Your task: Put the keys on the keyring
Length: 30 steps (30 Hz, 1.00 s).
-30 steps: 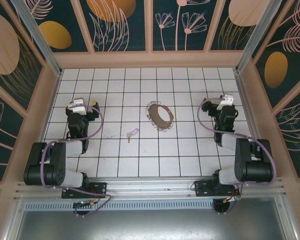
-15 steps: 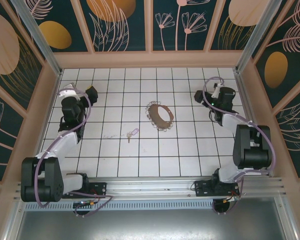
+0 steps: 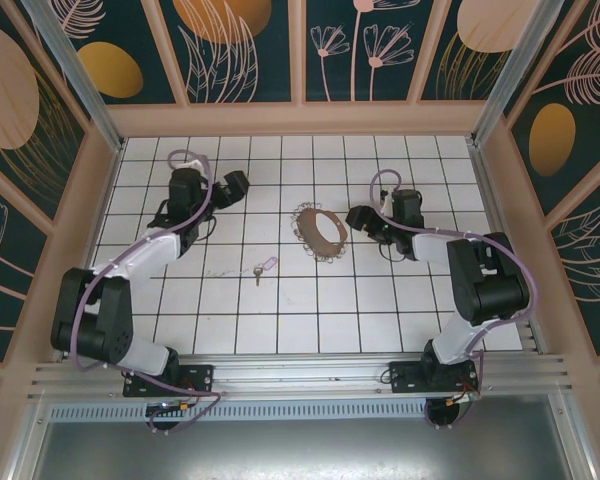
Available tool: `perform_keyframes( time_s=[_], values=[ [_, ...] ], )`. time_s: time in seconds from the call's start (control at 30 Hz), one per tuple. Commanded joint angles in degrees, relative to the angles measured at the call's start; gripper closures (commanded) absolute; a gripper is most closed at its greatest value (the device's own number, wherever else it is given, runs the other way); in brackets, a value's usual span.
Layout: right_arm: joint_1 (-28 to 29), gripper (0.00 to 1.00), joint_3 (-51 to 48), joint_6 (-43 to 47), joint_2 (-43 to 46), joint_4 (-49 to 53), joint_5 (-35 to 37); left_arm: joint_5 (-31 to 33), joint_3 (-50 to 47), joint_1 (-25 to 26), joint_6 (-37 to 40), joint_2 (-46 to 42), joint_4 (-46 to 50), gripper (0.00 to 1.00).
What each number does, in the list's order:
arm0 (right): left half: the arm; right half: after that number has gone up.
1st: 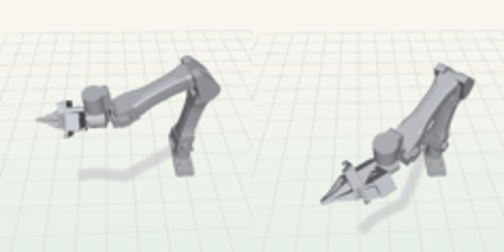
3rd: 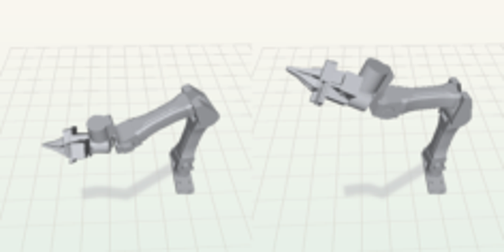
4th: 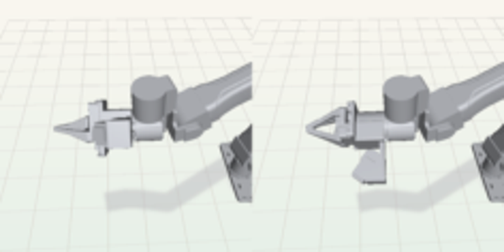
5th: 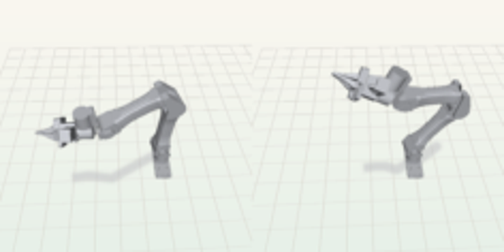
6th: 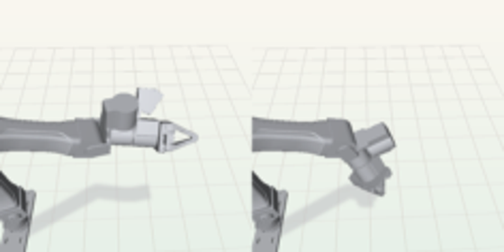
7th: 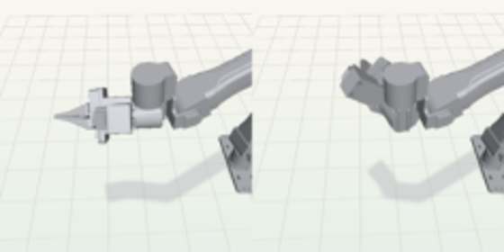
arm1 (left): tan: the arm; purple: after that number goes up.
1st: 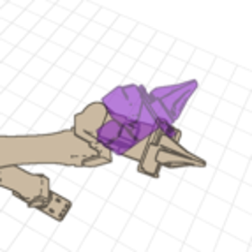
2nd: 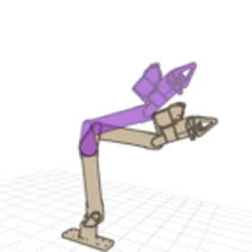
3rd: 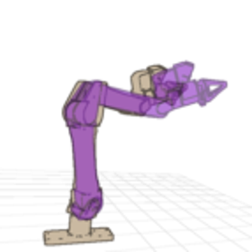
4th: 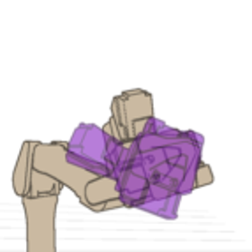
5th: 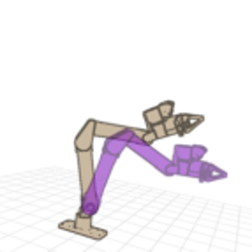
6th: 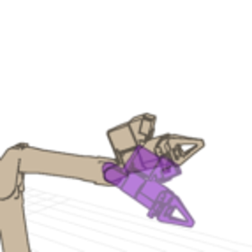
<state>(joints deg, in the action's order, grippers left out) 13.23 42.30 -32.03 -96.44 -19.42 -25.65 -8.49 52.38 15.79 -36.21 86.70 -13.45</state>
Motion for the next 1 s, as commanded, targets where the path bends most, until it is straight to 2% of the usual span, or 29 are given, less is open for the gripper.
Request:
perform_keyframes(
  time_s=[0.0, 0.37, 0.43, 0.57, 0.8, 0.87, 0.97],
  values=[
    [0.35, 0.29, -1.16, -2.66, -0.87, -3.2, -0.72, -3.49, 7.08, 4.4, 4.53, 3.93, 5.56, 0.03],
    [0.11, 0.3, -4.88, -1.26, 4.09, -1.94, 2.25, -1.24, 27.84, 12.95, 16.43, 21.33, 20.56, 0.1],
    [-0.28, 0.23, -4.99, -0.43, 5.39, -0.62, 2.93, -0.11, 30.91, 14.06, 18.84, 23.52, 22.26, 0.03],
    [-1.23, 0.03, -5.49, 1.32, 8.68, 2.29, 7.39, 3.66, 34.53, 15.41, 21.61, 25.63, 23.74, 0.01],
    [-4.55, 0.01, -9.73, 0.14, 19.21, 1.69, 16.85, 13.49, 30.09, 15.41, 22.06, 20.71, 15.01, 0.01],
    [-5.41, 0.01, -8.73, -1.17, 20.3, 5.34, 21.2, 12.02, 30.2, 15.42, 23.79, 20.65, 14.39, 0.01],
    [-8.07, 0.02, -8.25, -0.49, 19.79, 6.1, 17.47, 6.38, 34.05, 15.42, 27.01, 23.27, 17.89, 0.02]
  ],
)
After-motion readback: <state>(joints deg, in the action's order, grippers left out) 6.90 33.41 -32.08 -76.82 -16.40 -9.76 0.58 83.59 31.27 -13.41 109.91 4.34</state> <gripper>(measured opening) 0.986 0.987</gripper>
